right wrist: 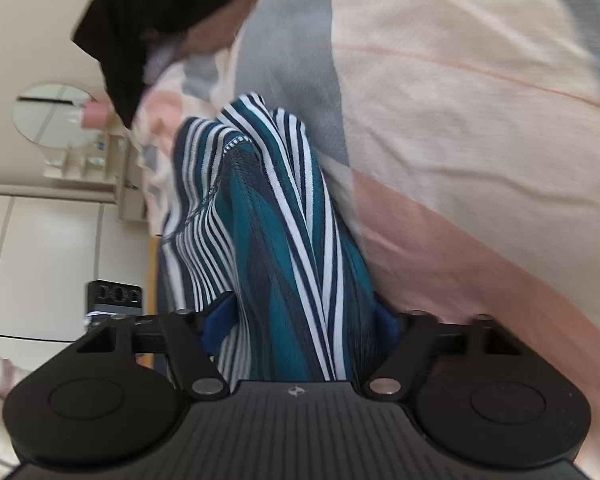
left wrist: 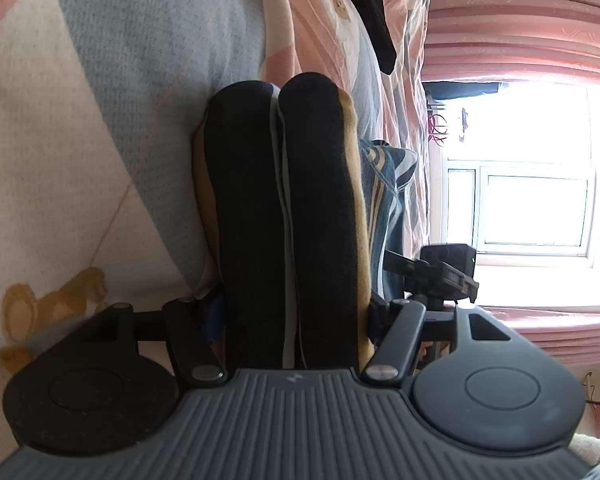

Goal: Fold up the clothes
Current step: 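Grasp the folded sweater ends with both grippers and lift it, then carry the folded sweater with both grippers to the clothes stack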

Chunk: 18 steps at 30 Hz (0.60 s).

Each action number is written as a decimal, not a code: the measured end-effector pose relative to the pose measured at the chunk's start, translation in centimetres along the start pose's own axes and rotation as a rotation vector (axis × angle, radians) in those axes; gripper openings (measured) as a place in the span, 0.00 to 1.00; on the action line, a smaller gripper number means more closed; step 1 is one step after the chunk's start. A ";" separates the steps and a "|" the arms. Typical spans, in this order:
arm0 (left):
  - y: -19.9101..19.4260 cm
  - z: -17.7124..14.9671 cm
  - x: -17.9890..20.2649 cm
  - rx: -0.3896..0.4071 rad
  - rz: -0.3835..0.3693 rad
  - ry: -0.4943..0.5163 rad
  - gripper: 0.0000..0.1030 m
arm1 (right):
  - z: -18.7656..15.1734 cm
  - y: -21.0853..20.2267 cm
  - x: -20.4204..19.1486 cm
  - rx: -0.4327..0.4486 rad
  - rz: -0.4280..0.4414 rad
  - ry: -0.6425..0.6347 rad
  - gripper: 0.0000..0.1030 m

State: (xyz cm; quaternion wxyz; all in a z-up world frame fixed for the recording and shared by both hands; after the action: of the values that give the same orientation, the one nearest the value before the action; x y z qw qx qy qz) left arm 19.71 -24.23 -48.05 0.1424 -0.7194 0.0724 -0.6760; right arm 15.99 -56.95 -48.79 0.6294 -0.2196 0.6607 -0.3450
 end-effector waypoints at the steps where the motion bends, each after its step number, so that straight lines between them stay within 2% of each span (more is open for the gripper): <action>1: -0.1 0.0 0.0 -0.003 0.003 0.000 0.58 | 0.0 0.5 -0.5 -0.007 -0.008 -0.005 0.48; 2: -0.1 0.1 0.0 -0.007 0.008 0.002 0.56 | -0.5 0.4 -1.0 0.004 -0.017 -0.001 0.43; 5: -0.2 0.3 0.8 -0.040 0.041 0.039 0.51 | -2.2 -1.3 -2.0 0.071 -0.034 0.051 0.35; 10: -0.4 0.6 3.4 -0.165 0.080 0.123 0.47 | -8.1 -5.2 -3.3 0.230 -0.009 0.229 0.34; 14: 0.2 0.2 6.4 -0.303 0.110 0.205 0.47 | -16.2 -7.2 -4.2 0.402 0.054 0.436 0.34; 18: 1.7 -2.3 9.8 -0.487 0.121 0.314 0.47 | -27.4 -7.6 -5.4 0.617 0.152 0.697 0.34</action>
State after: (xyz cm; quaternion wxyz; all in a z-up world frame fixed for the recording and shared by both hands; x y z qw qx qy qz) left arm 18.31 -29.02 -39.18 -0.0073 -0.6135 0.2962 -0.7320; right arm -11.45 -53.19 -40.41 0.4294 0.1554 0.7134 -0.5315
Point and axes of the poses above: each gripper's, at about its wrist camera, not at the fingertips, and y roughly the way its jaws point, x to its right, z to its top, the point moved 6 cm from there along y, roughly the way its jaws point, and after that the axes turned 12 degrees about -z, right-handed, at the moved point
